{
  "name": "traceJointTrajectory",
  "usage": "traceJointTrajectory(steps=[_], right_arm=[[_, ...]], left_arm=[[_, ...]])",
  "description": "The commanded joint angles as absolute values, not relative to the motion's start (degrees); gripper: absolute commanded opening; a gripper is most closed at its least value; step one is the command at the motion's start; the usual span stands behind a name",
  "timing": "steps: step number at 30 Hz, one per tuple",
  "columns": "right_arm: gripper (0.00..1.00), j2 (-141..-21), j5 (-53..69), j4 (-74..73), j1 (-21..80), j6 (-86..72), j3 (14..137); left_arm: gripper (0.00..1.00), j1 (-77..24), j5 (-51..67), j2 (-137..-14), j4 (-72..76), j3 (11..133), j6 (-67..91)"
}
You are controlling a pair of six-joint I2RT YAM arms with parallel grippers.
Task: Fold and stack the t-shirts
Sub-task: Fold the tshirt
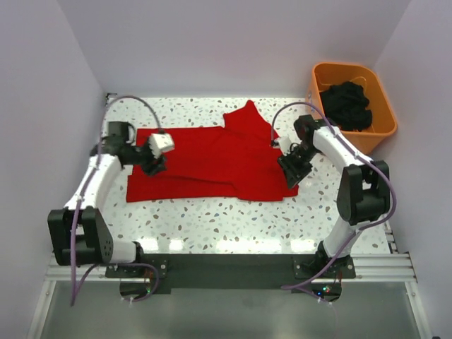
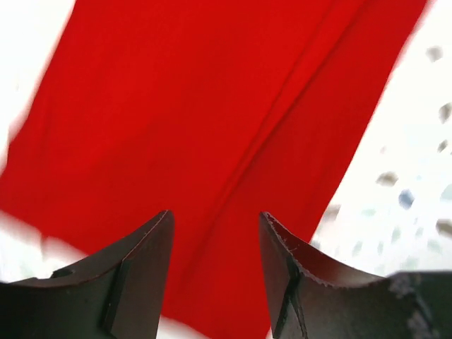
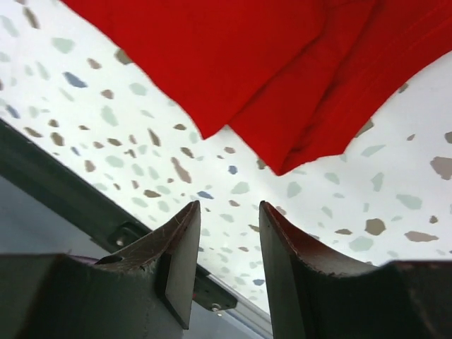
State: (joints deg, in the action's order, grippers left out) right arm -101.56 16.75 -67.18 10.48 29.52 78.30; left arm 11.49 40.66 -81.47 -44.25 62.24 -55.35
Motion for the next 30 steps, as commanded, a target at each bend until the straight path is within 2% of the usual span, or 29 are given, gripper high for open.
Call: traceJointTrajectory(steps=[1,6,9,11,18,30], right_arm=[[0.40,-100.37,23.72,-69.87,10.37,25.49,78.67],[0.37,-103.09,26.89,-68.30,10.37,22.07,74.54],[0.38,-103.97,26.37,-65.14,10.37,19.69,72.16],[0.42,-104.59,26.28,-63.47,10.37,18.03,71.37],[0.41,-107.22,27.77,-61.70,10.37,14.86,70.14],[0.35,-110.12,26.46,-55.64,10.37,11.69,68.47]], left_arm=[[0.56,-4.09,45.00,-76.12,-30.03,53.21,-58.35],[0.56,-23.69,40.18,-74.79,-10.23,44.05,-60.37],[0.55,-30.55,37.45,-76.81,-0.02,40.00,-63.96],[0.55,-32.95,37.00,-78.91,5.87,38.68,-64.86],[0.54,-41.21,35.25,-84.63,20.37,34.81,-67.94],[0.54,-45.18,35.15,-90.79,24.96,33.75,-71.54]])
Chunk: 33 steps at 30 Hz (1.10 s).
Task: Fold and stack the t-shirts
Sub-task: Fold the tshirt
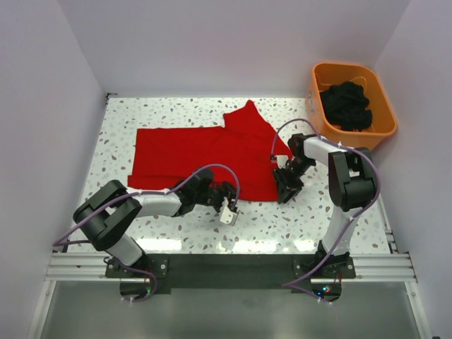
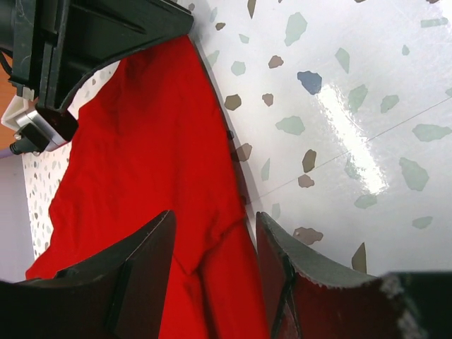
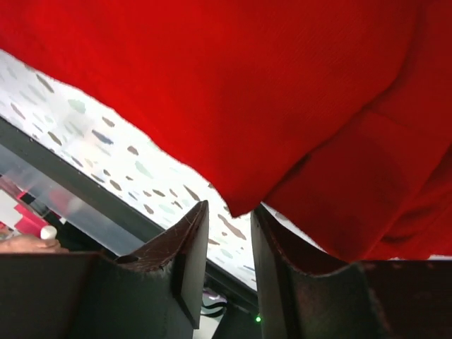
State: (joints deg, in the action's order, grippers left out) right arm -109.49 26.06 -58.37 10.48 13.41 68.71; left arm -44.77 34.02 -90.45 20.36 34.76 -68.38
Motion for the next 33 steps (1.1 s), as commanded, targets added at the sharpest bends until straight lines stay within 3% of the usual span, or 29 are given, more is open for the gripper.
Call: traceJointTrajectory(steps=[1,5,15,20,33], right_arm=[[0.33,-110.21,26.37,-55.29,10.37,11.52,68.55],[0.27,-110.83,26.46,-55.20,10.37,11.34,68.91],[0.00,-108.99,26.81,-55.72,10.37,11.69,68.03],[0.00,-107.93,27.16,-55.81,10.37,12.04,67.76],[0.00,-105.47,30.41,-56.33,10.37,12.92,68.99]], left_arm=[[0.54,-45.35,35.24,-90.97,24.96,33.49,-72.06],[0.54,-46.23,35.68,-92.19,25.57,33.13,-73.82],[0.47,-47.02,33.93,-97.91,29.26,34.80,-73.92],[0.42,-46.93,33.14,-98.53,30.59,34.72,-73.74],[0.00,-46.14,31.99,-97.04,34.01,35.68,-69.26]])
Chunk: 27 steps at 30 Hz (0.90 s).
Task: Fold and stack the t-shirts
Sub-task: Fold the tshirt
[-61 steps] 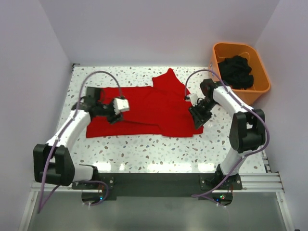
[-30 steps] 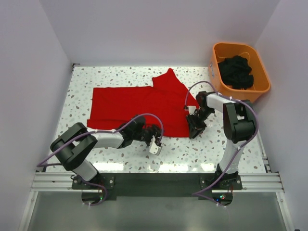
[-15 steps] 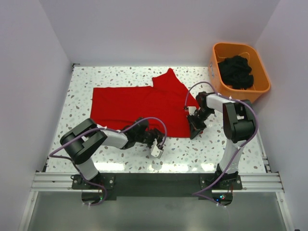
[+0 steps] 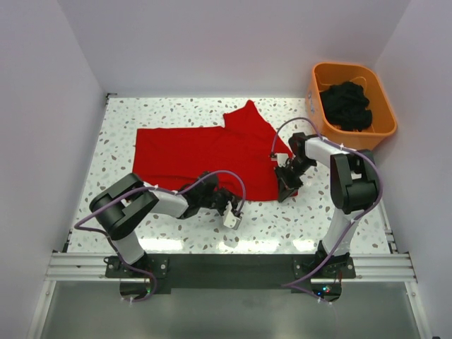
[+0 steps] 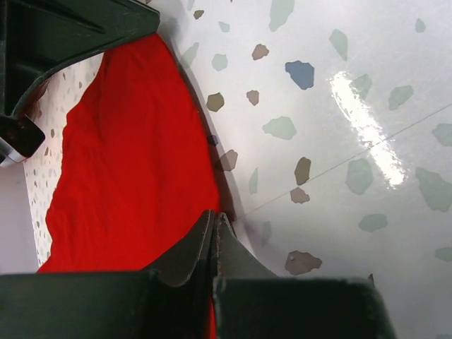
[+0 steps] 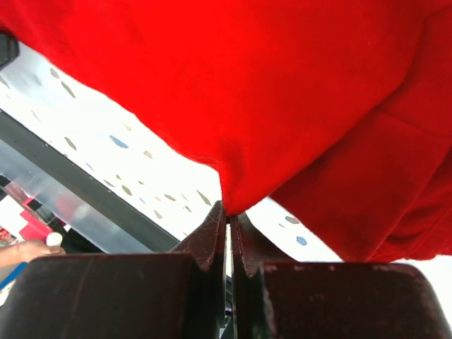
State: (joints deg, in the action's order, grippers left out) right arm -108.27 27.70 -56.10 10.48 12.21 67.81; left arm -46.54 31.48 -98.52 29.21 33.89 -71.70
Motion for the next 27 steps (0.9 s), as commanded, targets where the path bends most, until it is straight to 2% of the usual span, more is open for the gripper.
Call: traceJointTrajectory(steps=[1,12,24,25,26,27], right_arm=[[0.00,-105.29,30.58,-56.51,10.37,13.01,69.34],[0.00,-104.85,32.25,-57.22,10.37,12.75,74.87],[0.00,-110.83,31.38,-56.68,10.20,12.30,85.25],[0.00,-111.18,31.38,-56.86,10.28,12.48,85.69],[0.00,-111.44,31.38,-56.95,10.37,12.65,85.95],[0.00,-111.79,31.29,-57.30,10.20,12.83,86.22]], left_arm=[[0.00,-45.97,32.17,-96.86,34.27,35.68,-68.56],[0.00,-42.11,33.48,-95.54,34.19,38.67,-63.99],[0.00,-35.96,36.72,-98.09,34.28,43.77,-59.85],[0.02,-35.77,37.61,-97.74,32.89,44.03,-60.03],[0.09,-35.60,38.66,-97.39,31.48,44.29,-60.29],[0.24,-35.42,40.93,-96.86,29.64,44.56,-60.99]])
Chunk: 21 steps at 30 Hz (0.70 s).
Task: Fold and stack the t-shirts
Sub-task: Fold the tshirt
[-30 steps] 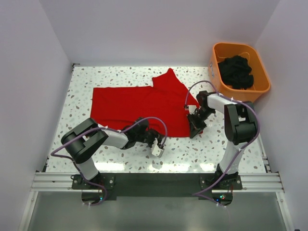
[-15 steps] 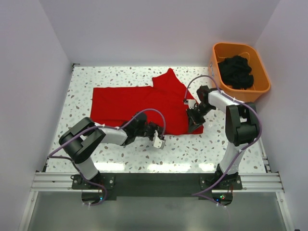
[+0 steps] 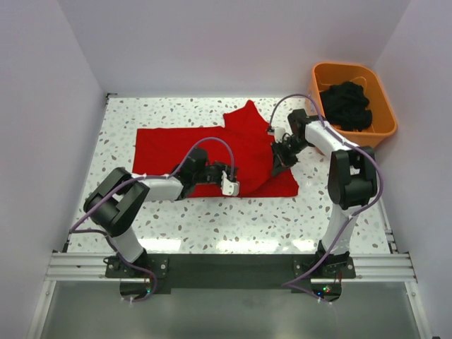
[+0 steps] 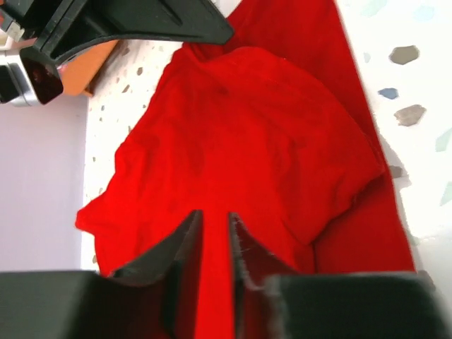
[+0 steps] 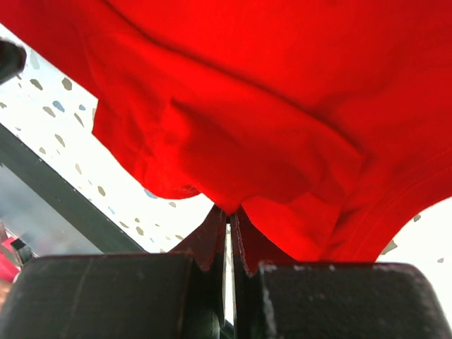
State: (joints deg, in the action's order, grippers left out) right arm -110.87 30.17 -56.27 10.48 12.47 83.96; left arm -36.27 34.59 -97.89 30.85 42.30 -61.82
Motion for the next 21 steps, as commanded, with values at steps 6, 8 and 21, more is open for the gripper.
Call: traceJointTrajectory(steps=[6,8,21], right_arm=[[0.00,-111.62,31.12,-57.39,10.20,12.92,85.52],[0.00,-111.36,31.11,-57.30,10.28,12.75,85.08],[0.00,-111.18,30.85,-56.78,10.11,12.13,85.34]], left_arm=[[0.38,-36.65,46.31,-96.24,20.04,44.74,-65.39],[0.43,-36.91,46.67,-96.41,18.37,44.39,-66.00],[0.54,-39.02,46.49,-98.70,14.42,43.77,-69.87]])
